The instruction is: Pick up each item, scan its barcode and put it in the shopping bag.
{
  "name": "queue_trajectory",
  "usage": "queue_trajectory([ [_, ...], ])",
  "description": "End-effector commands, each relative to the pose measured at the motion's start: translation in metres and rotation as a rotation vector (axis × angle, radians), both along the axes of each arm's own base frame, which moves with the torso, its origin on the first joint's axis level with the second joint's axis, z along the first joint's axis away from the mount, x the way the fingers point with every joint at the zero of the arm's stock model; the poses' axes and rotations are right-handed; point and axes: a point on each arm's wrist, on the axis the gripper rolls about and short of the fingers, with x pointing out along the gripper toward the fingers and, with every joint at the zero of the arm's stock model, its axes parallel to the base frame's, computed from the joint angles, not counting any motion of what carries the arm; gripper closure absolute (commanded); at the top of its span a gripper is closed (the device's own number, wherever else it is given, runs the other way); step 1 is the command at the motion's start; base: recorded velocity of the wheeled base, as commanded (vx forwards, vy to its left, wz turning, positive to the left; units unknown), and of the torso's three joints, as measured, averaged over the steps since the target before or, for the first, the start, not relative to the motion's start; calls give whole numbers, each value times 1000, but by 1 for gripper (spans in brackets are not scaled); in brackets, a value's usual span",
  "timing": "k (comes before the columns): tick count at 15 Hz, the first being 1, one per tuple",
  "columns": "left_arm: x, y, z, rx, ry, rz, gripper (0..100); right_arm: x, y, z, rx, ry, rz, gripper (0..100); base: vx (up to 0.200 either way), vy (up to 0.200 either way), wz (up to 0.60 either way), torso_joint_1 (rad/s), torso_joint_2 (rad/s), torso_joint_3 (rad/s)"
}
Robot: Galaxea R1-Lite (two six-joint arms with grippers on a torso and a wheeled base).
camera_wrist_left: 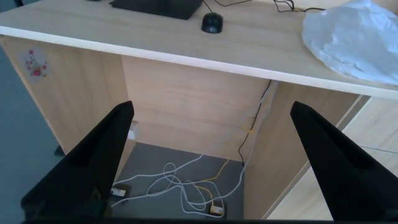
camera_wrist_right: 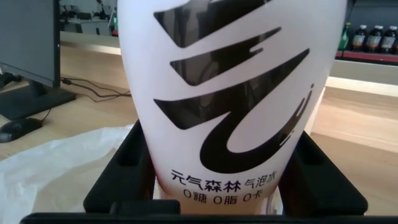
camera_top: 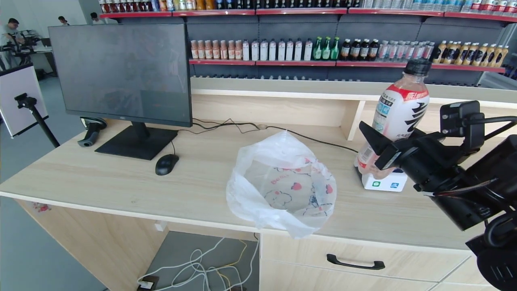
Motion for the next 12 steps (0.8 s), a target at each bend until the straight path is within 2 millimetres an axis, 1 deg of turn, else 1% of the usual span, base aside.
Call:
queue_trajectory([
  [1, 0, 0, 0, -1, 0, -1, 0, 0, 0, 0, 1, -2, 0, 100, 0, 0, 0, 0, 0, 0],
  [5, 0, 0, 0, -1, 0, -1, 0, 0, 0, 0, -4, -3, -2, 100, 0, 0, 0, 0, 0, 0],
  [7, 0, 0, 0, -1, 0, -1, 0, 1, 0, 0, -4, -2, -2, 100, 0, 0, 600, 12, -7, -7],
  [12, 0, 0, 0, -1, 0, -1, 0, 0, 0, -1, -6, 2, -2, 100, 0, 0, 600, 80, -155, -87],
])
